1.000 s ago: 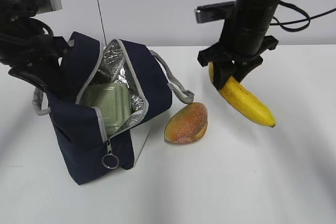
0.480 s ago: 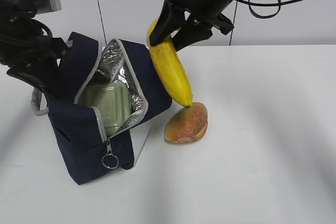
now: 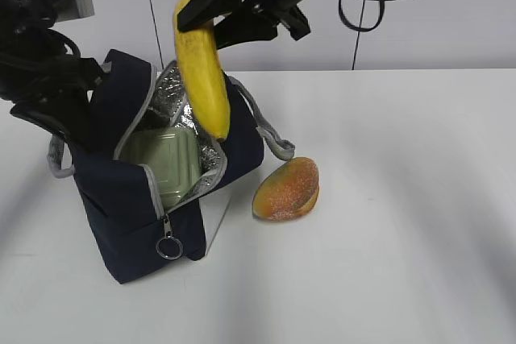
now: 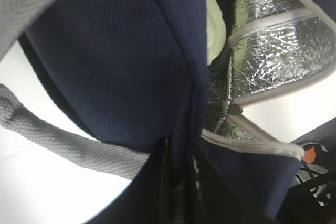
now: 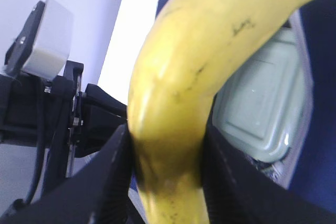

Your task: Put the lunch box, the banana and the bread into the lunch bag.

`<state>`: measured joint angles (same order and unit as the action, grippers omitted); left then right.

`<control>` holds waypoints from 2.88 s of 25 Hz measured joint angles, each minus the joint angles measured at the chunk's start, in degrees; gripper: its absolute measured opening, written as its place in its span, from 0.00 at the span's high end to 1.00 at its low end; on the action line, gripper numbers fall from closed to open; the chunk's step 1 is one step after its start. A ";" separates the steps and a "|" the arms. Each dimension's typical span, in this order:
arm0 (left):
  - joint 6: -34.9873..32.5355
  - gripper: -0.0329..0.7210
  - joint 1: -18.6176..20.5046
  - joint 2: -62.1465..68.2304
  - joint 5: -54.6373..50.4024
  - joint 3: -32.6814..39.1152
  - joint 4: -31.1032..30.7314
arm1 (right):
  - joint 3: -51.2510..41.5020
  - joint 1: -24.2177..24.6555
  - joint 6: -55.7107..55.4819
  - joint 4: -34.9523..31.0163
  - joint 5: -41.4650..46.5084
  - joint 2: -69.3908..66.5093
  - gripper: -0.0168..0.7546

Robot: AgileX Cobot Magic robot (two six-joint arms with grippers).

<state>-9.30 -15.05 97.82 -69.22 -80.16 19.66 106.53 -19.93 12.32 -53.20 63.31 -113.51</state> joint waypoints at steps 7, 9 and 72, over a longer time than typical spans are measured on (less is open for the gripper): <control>0.00 0.93 0.00 0.00 0.00 0.00 0.00 | 0.08 -3.78 7.32 -4.78 -5.62 -4.50 0.59; 0.00 0.93 0.00 0.00 0.00 0.00 0.00 | 0.08 -4.29 8.48 -6.75 -7.16 -5.63 0.59; 0.00 0.93 0.00 0.00 0.23 0.00 -2.60 | 17.07 -7.86 -32.34 40.21 7.94 -5.05 0.25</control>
<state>-9.30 -15.05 97.82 -68.99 -80.16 17.07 123.59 -27.78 -20.01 -12.99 71.25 -118.56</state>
